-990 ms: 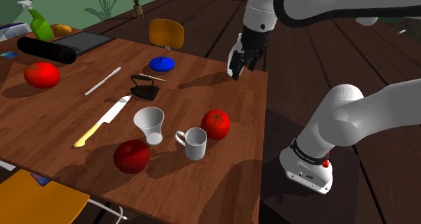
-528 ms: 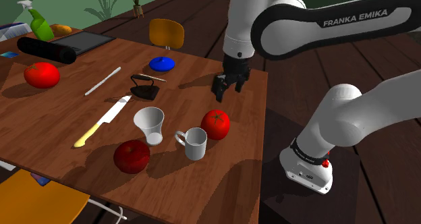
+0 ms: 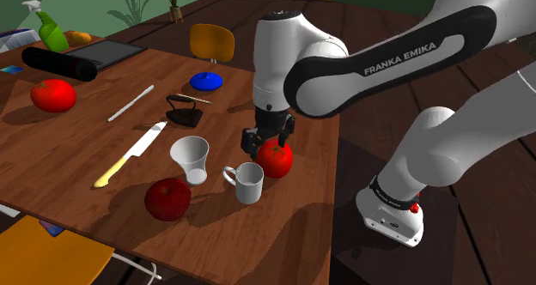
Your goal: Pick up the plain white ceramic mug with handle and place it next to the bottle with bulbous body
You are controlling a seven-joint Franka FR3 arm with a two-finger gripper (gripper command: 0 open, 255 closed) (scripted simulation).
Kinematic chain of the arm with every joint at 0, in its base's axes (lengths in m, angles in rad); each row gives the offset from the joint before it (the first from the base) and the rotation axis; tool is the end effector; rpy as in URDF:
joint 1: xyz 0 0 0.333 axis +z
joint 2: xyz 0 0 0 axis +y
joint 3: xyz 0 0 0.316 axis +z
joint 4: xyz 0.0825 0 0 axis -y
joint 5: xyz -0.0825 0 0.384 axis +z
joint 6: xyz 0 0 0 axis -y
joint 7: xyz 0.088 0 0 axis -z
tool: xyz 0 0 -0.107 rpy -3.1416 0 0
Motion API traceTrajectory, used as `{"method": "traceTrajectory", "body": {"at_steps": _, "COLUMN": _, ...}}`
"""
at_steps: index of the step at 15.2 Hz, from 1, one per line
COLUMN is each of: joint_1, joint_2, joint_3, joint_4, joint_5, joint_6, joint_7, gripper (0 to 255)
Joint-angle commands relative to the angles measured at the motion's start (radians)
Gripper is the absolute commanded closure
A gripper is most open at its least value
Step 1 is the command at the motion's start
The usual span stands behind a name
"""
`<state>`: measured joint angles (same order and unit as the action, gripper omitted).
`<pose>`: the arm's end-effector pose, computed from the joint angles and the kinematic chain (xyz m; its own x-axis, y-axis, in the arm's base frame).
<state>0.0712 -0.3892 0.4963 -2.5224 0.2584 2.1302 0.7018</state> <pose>0.3469 0.2324 0.3947 0.9508 -0.3062 -0.0474 -0.3066 -0.9518 -0.0018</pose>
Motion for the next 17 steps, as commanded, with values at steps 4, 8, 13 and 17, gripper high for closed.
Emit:
{"method": "traceTrajectory", "body": {"at_steps": 4, "joint_1": -0.004, "joint_2": 0.099, "joint_3": 0.055, "joint_4": 0.013, "joint_5": -0.007, "joint_6": 0.081, "joint_7": 0.079, "gripper": 0}}
{"method": "traceTrajectory", "body": {"at_steps": 8, "joint_1": -0.007, "joint_2": 0.137, "joint_3": 0.069, "joint_4": -0.015, "joint_5": -0.015, "joint_6": 0.145, "joint_7": 0.088, "gripper": 0}}
{"method": "traceTrajectory", "body": {"at_steps": 13, "joint_1": -0.009, "joint_2": 0.154, "joint_3": 0.075, "joint_4": -0.025, "joint_5": -0.019, "joint_6": 0.171, "joint_7": 0.093, "gripper": 0}}
{"method": "traceTrajectory", "body": {"at_steps": 17, "joint_1": -0.009, "joint_2": 0.154, "joint_3": 0.075, "joint_4": -0.025, "joint_5": -0.019, "joint_6": 0.171, "joint_7": 0.093, "gripper": 0}}
